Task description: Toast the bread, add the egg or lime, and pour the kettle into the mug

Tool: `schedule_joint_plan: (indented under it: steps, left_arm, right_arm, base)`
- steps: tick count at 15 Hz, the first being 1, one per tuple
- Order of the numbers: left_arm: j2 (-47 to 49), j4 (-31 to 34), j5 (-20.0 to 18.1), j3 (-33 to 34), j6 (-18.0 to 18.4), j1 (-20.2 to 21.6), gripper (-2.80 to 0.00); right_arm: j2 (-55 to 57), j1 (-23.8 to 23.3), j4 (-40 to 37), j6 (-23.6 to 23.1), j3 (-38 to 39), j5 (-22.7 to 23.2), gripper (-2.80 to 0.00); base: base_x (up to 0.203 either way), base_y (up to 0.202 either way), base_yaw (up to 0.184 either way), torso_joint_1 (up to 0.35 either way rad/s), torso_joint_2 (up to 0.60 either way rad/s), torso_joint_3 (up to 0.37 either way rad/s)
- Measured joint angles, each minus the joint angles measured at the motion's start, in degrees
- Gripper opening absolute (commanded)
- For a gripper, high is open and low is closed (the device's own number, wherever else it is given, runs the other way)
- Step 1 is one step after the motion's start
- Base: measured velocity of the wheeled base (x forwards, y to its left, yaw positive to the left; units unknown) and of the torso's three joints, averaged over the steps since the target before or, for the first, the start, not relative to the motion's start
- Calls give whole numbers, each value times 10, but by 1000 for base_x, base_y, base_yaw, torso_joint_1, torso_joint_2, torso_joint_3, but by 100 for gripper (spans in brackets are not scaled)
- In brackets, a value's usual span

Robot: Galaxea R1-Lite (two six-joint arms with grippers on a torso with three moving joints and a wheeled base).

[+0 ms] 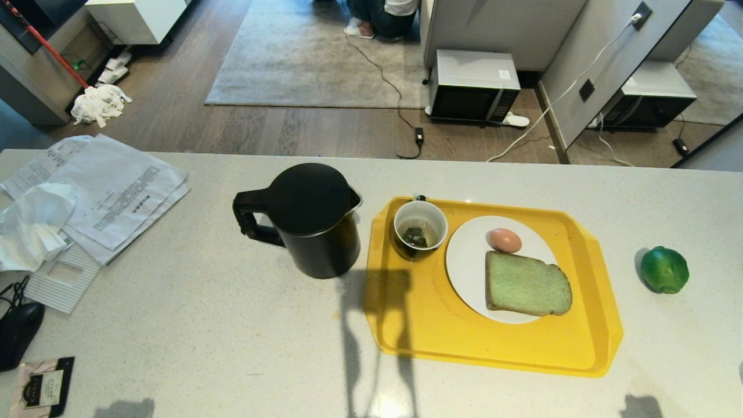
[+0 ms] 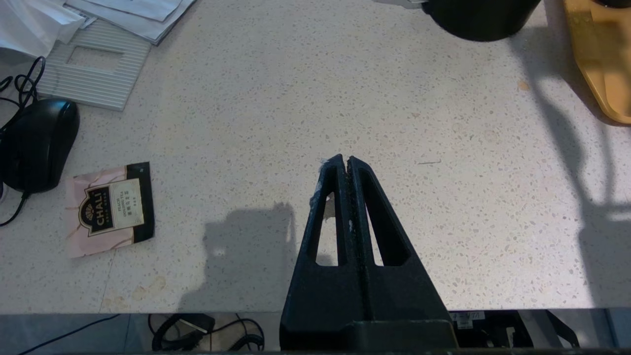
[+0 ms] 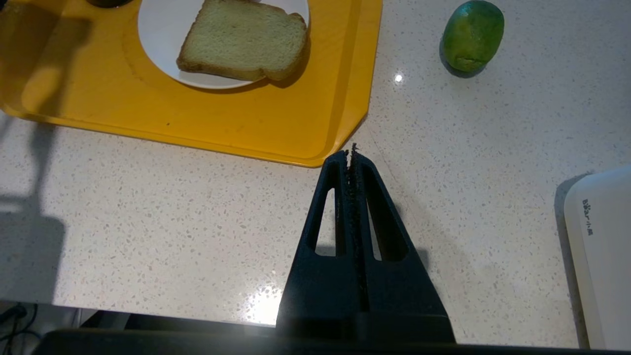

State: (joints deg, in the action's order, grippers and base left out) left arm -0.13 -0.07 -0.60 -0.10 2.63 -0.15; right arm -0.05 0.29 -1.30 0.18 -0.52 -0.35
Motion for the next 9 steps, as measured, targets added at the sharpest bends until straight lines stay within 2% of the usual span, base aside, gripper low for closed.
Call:
schedule_joint_plan:
  steps: [5, 9]
  left_arm:
    - [0, 0, 0, 0, 0, 0, -280]
    - [0, 0, 0, 0, 0, 0, -280]
  right_arm:
    - [0, 0, 0, -1, 0, 0, -280]
    - [0, 0, 0, -1, 0, 0, -280]
  base:
    - [0, 0, 0, -8, 11, 9]
    - [0, 0, 0, -135, 284, 132]
